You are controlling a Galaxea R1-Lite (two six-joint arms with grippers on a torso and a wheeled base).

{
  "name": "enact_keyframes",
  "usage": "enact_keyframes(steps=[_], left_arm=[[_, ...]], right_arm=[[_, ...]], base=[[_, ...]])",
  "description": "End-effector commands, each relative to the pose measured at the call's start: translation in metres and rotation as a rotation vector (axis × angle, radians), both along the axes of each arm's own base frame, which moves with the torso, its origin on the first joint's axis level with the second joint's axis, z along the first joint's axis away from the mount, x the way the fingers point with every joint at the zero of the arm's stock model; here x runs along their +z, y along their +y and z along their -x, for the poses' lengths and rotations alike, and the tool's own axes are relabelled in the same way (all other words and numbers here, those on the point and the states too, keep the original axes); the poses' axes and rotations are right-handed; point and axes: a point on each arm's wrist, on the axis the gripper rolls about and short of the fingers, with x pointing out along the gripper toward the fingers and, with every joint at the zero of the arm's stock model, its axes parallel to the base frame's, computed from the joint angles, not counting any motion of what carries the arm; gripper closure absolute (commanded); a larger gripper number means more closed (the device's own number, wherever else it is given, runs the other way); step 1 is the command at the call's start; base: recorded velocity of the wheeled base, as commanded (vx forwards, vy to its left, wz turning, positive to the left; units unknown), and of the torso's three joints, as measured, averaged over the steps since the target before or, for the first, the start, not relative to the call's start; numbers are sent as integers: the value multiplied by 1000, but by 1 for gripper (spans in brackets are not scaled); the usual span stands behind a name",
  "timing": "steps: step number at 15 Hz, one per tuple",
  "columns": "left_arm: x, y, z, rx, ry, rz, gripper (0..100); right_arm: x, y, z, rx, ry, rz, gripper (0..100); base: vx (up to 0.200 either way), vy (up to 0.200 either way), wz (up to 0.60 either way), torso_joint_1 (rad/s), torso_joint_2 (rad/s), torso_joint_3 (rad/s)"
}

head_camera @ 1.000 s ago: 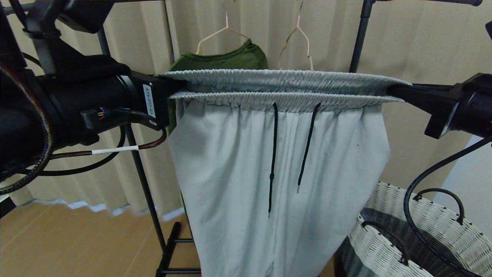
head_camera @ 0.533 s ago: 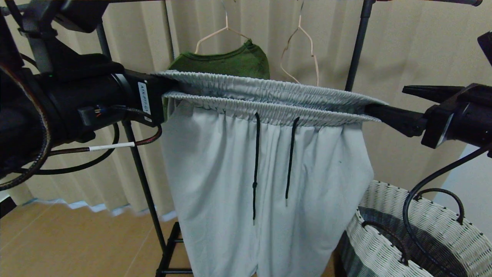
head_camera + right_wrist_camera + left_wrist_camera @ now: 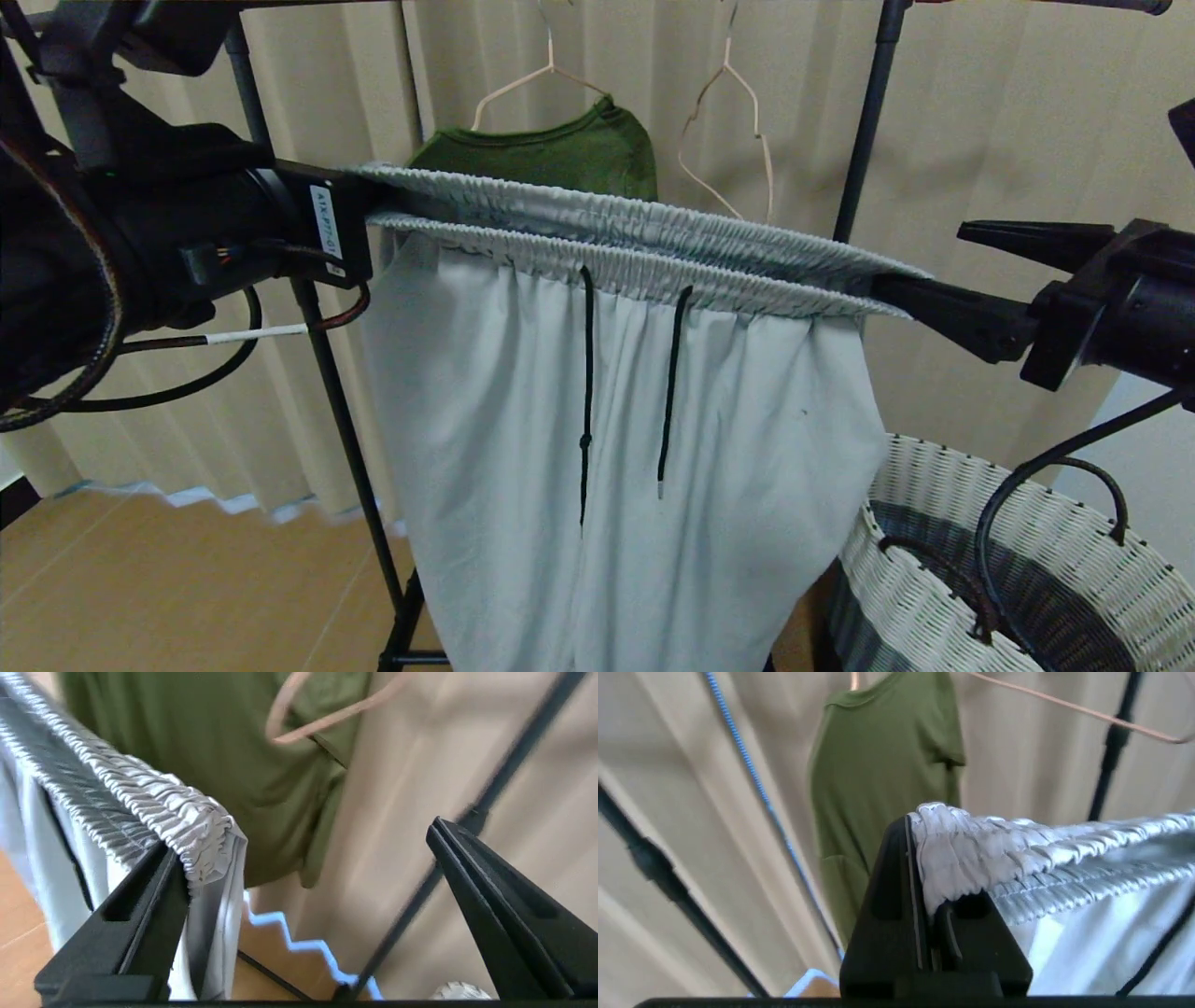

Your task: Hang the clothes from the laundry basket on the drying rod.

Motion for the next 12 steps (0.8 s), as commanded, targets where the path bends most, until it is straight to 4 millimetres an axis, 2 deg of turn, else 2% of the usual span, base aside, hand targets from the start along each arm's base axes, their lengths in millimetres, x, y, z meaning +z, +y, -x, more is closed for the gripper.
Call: enact_keyframes(steps=[1,8,12], left_arm=[[-1,1,-2,11,3,-2,100],[0,8,-6,46,-1,-12,100],[-5,18,1,70,4,-38,100]], right_arm=[[-3,-1,8,40,-12,-3,0],[-5,-3,15,74,-22,-8,0],[-14,-5,14,52,0,21,0]], base=[[0,0,0,0,0,0],[0,0,0,0,0,0],[0,0,0,0,0,0]])
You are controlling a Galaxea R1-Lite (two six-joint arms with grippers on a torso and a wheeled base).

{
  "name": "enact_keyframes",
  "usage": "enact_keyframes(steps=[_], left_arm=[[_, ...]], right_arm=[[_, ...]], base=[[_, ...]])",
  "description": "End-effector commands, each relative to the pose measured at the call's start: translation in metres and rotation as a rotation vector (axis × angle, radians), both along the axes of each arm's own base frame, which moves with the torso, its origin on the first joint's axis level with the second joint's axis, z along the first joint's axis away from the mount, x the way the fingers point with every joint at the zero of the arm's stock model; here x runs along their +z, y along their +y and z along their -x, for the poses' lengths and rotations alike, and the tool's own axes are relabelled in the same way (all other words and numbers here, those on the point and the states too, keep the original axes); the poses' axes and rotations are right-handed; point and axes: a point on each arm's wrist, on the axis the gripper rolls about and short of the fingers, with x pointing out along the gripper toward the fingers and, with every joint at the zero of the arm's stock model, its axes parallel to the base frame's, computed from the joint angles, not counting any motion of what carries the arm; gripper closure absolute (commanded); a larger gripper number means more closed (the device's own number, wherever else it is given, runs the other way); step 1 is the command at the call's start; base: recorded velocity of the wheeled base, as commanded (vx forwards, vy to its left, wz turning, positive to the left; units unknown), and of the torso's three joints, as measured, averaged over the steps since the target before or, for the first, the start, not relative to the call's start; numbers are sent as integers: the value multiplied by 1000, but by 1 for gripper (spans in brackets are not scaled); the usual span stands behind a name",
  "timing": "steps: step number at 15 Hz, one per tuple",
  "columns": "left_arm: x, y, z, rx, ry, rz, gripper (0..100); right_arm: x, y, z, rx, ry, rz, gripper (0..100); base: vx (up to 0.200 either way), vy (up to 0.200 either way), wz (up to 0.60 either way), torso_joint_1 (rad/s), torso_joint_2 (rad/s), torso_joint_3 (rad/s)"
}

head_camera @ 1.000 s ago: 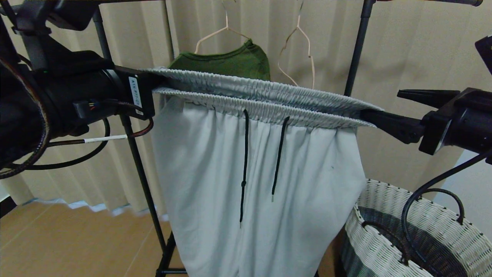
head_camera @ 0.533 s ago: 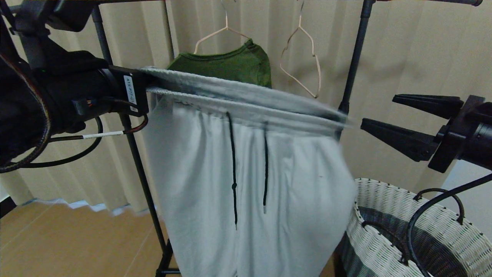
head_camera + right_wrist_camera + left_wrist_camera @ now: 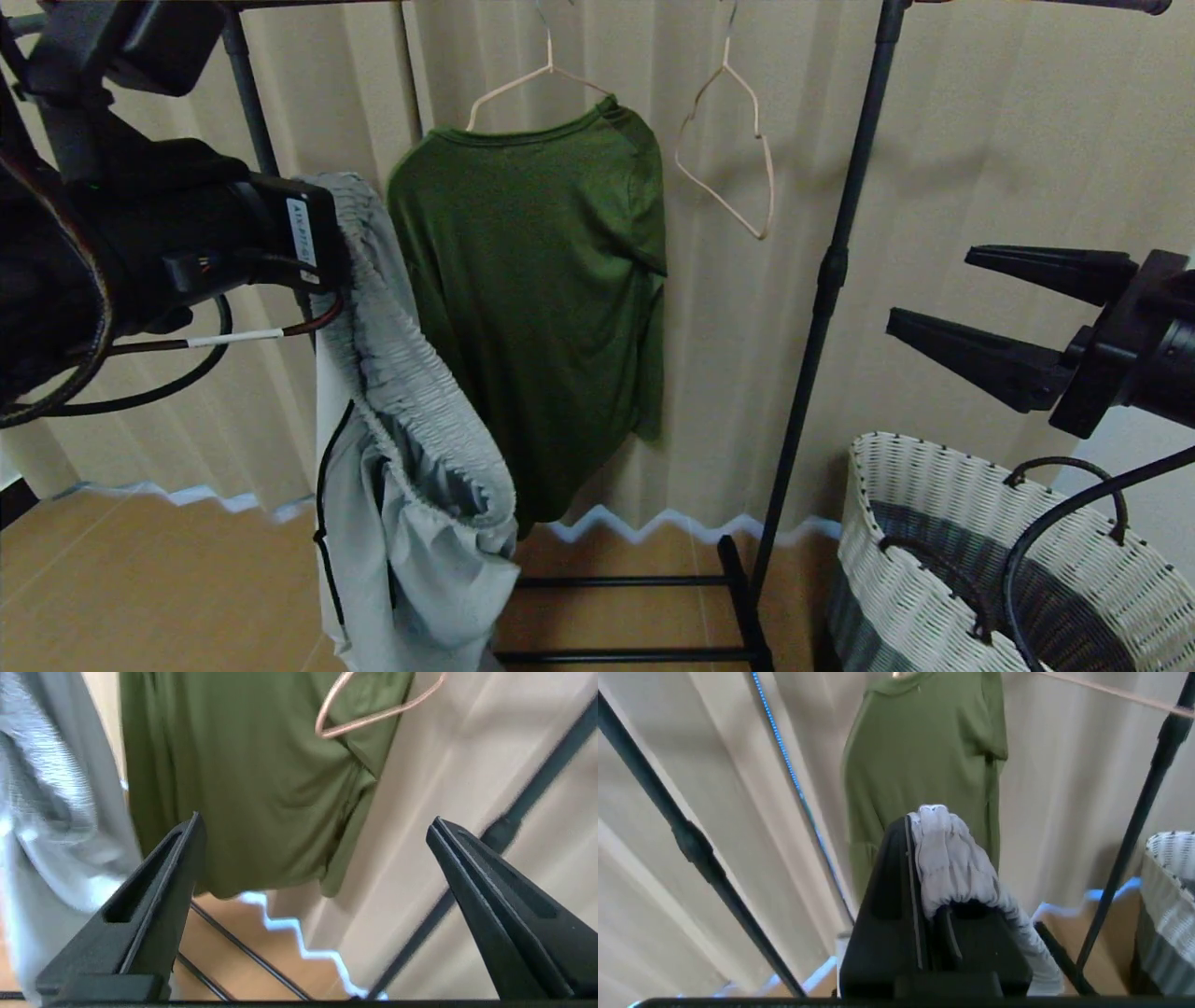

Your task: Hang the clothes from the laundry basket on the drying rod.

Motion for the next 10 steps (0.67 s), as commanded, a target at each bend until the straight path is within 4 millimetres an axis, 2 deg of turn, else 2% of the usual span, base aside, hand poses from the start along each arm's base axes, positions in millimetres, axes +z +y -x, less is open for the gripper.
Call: enact_keyframes(steps=[1,5,10], left_arm=[[-6,15,11,36,-3,-40,100],[-15,39,36,90,-8,-54,100],[-17,45,46,98,-13,-51,100]], right_arm=[[-8,-4,0,-27,13,22,0],[-20,-15,6,-71,31,53,0],[-28,-21,10,-115,22,91,0]], base=[[0,0,0,0,0,0],[0,0,0,0,0,0],[0,0,0,0,0,0]])
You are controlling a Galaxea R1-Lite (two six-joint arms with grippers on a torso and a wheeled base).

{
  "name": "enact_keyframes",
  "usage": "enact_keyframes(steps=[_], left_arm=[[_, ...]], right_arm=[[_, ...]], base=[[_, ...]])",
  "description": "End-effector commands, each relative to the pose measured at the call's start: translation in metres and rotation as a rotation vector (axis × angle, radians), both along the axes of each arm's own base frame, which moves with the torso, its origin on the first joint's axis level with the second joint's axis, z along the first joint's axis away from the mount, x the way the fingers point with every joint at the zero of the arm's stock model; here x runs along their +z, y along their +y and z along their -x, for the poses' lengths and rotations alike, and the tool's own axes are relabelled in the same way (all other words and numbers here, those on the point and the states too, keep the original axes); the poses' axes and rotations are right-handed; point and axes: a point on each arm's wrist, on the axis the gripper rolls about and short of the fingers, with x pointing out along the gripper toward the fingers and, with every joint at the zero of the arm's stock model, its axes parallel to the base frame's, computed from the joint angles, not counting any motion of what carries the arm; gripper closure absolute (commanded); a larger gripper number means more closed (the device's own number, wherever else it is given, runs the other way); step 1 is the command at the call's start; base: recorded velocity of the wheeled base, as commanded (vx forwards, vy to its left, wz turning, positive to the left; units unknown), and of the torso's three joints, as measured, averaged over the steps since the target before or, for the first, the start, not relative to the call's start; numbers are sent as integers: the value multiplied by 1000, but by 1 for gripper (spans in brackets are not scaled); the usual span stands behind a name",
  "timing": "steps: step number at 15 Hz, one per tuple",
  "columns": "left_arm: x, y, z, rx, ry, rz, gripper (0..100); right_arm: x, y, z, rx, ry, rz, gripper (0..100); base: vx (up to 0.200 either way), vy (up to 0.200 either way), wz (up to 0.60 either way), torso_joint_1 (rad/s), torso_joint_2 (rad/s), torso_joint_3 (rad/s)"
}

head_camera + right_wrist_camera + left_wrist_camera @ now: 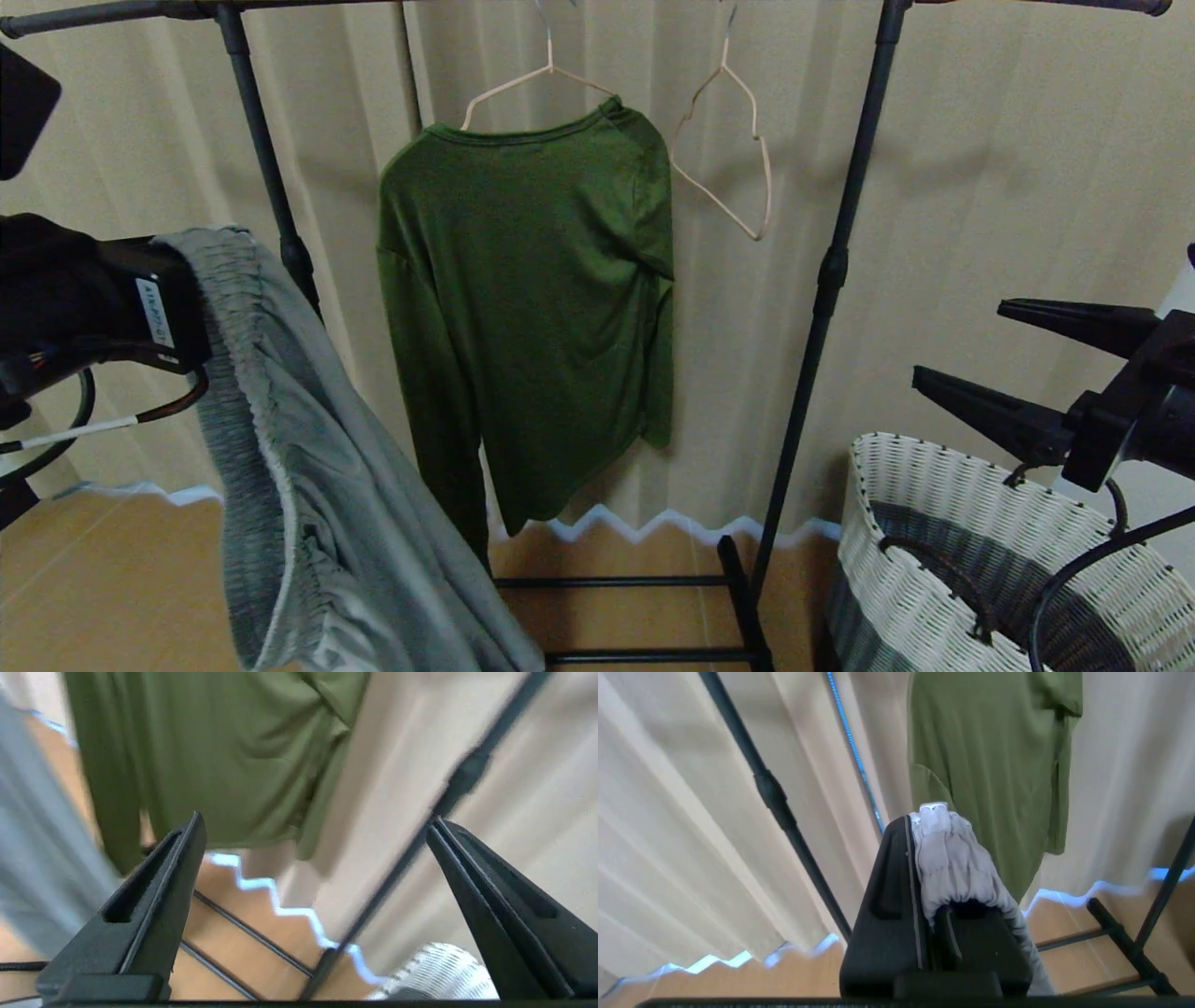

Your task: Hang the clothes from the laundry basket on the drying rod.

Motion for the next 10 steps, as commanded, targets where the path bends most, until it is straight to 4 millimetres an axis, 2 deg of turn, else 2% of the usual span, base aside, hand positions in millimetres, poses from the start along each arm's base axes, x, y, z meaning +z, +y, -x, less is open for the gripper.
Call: enact_keyframes(steps=[1,6,10], left_arm=[[2,2,5,-1,-15,5,100],[3,2,5,-1,-17,6,100],[2,2,5,-1,-15,4,100]], right_arm=[[-2,-3,5,-7,-33,13,0],[-12,-9,5,-53,-86,38,0],[-10,-14,3,-82,-90,38,0]], base=[[0,0,0,0,0,0],[0,0,0,0,0,0],[0,0,0,0,0,0]])
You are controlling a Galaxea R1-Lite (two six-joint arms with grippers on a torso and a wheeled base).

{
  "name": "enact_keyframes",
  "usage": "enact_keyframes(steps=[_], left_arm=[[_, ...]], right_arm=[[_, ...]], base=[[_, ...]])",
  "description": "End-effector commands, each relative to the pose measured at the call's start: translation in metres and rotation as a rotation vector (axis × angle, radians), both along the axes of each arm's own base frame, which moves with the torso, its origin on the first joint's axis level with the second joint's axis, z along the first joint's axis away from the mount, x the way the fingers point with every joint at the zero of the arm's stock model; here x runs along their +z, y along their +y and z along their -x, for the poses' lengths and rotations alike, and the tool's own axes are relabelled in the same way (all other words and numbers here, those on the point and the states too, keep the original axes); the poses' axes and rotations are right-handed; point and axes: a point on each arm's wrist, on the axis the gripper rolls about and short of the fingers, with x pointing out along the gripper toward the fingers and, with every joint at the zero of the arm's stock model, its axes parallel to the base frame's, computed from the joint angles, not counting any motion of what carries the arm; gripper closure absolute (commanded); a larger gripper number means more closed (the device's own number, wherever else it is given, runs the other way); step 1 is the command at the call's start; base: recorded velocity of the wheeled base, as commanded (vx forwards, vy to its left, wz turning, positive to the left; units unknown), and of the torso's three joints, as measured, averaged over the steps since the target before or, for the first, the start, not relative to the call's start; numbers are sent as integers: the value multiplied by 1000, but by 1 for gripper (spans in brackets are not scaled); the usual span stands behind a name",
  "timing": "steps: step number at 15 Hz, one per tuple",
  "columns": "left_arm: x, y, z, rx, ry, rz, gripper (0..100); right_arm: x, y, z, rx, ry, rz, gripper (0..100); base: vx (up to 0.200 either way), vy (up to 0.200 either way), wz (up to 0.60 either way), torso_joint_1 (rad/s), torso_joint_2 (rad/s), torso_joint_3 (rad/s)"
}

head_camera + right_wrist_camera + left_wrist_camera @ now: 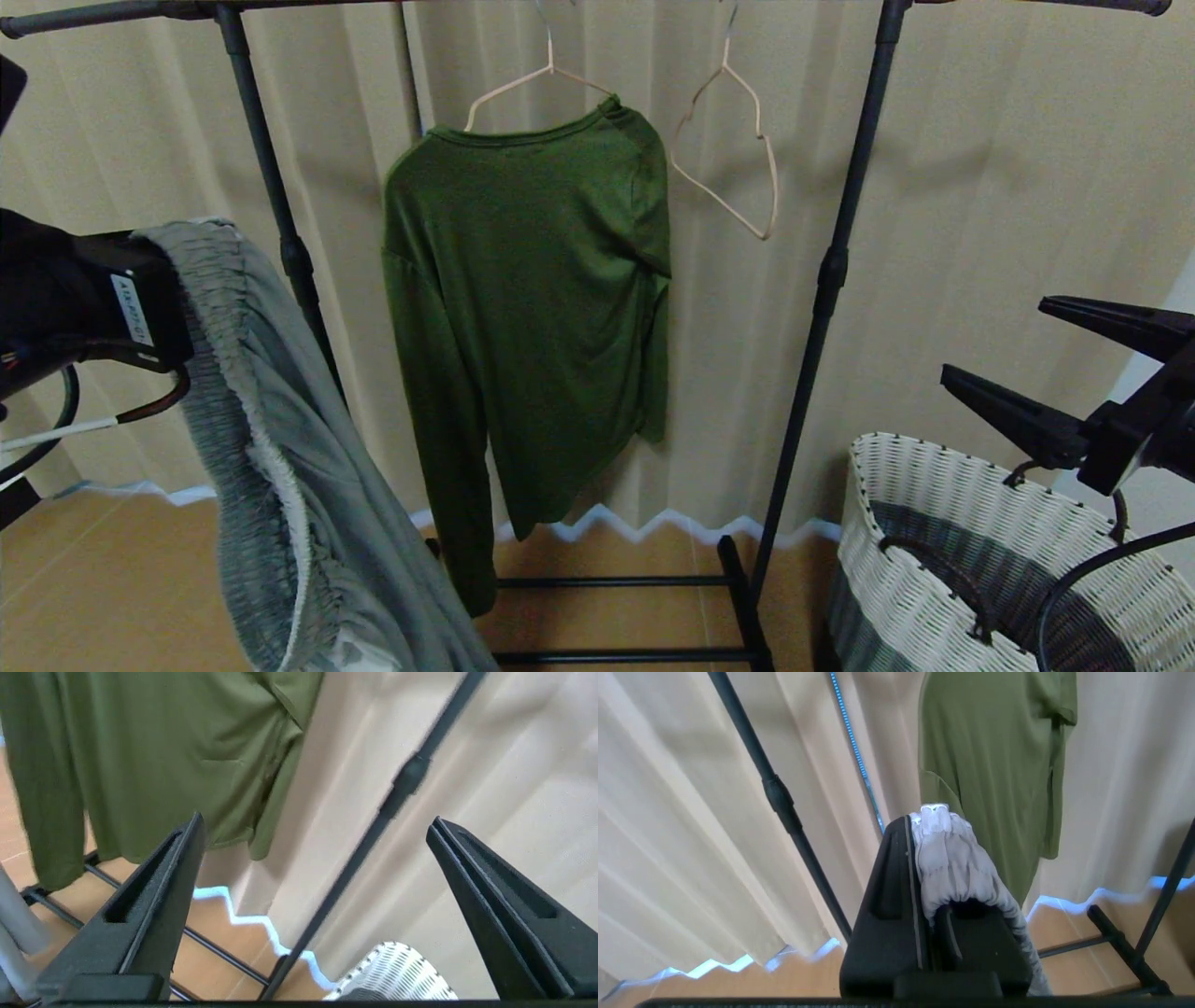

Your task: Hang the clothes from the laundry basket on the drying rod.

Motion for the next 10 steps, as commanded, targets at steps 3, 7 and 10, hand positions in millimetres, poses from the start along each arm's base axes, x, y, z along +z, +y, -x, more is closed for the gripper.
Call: enact_keyframes(steps=[3,7,10], left_arm=[[-1,-1,-1,-4,3,-2,100],[0,0,0,-2,2,-1,100],[-4,1,4,-4,8,-2,100]], right_arm=[[0,-2,0,-14,-8,8,0],[-2,-5,0,-62,-6,30,0],[-6,-6,-2,-68,10,30,0]], base=[[0,0,0,0,0,0],[0,0,0,0,0,0],[0,0,0,0,0,0]])
